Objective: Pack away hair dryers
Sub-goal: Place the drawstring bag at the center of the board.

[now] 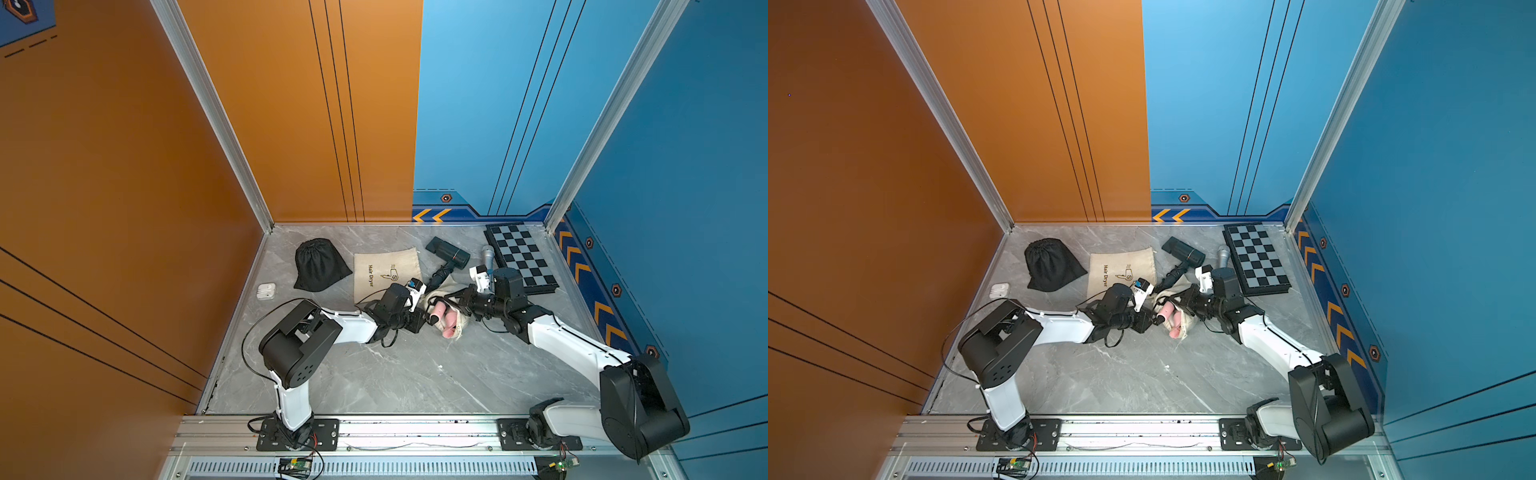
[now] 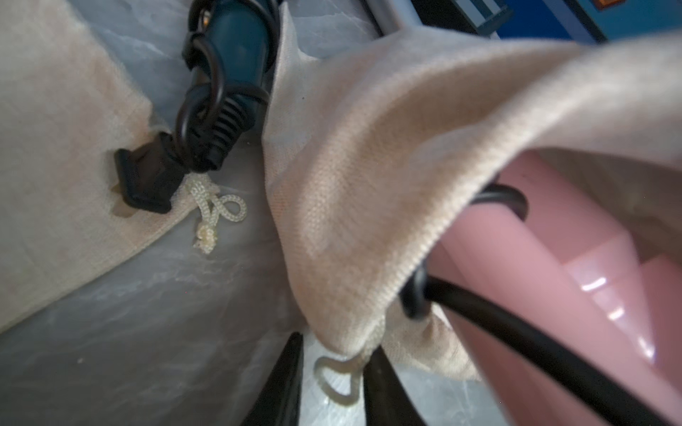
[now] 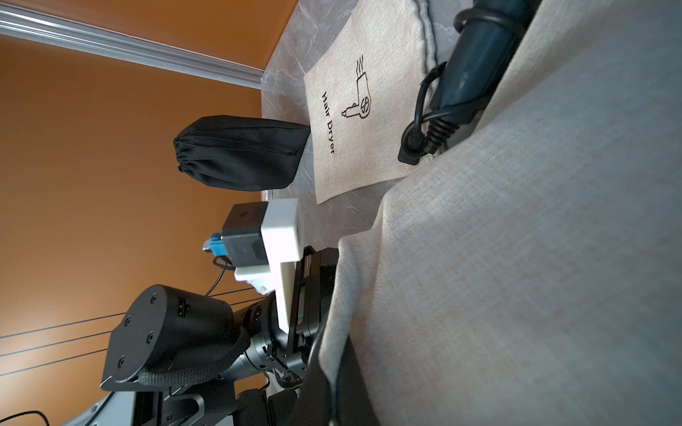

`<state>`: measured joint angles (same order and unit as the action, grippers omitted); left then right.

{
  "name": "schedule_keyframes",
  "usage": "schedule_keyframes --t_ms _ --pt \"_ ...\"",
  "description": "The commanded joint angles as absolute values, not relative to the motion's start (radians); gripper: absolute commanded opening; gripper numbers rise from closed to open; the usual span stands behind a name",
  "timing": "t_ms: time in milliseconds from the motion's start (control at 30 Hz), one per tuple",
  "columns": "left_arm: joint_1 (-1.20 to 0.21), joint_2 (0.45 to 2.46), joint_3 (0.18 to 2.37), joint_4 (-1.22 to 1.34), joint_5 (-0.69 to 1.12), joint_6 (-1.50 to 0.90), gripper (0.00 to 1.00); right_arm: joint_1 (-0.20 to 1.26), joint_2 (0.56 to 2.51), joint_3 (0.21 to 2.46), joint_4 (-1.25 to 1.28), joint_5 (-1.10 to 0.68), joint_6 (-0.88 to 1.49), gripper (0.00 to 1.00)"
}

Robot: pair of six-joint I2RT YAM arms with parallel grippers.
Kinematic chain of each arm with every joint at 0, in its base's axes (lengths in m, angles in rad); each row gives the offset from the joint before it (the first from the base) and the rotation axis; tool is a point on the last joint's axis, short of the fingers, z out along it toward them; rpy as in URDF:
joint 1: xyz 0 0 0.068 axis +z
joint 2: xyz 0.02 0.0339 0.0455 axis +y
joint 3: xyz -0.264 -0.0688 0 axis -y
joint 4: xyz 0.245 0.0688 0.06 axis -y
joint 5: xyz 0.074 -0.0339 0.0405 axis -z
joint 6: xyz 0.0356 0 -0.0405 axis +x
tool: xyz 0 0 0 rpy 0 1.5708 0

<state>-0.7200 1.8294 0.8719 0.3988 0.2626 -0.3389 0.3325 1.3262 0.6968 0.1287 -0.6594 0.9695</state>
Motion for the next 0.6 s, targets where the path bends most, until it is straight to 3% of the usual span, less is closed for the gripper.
schedule_keyframes --t_ms 0,267,367,467,567 --pt "-0.712 1.818 0.908 0.401 0.264 -0.337 0.0 0.324 1.318 0.733 0.174 -0.69 0.979 0.0" --pt "-0.69 1.66 0.858 0.377 0.24 -0.342 0.0 0.304 1.311 0.745 0.083 -0.668 0.912 0.0" --pt "-0.687 1.606 0.843 0.361 0.226 -0.346 0.0 0.29 1.309 0.758 0.047 -0.664 0.887 0.04" --pt "-0.684 1.578 0.844 0.353 0.226 -0.36 0.0 0.281 1.3 0.777 -0.011 -0.647 0.848 0.16" --pt "-0.681 1.584 0.853 0.35 0.234 -0.371 0.0 0.281 1.288 0.795 -0.08 -0.613 0.801 0.38"
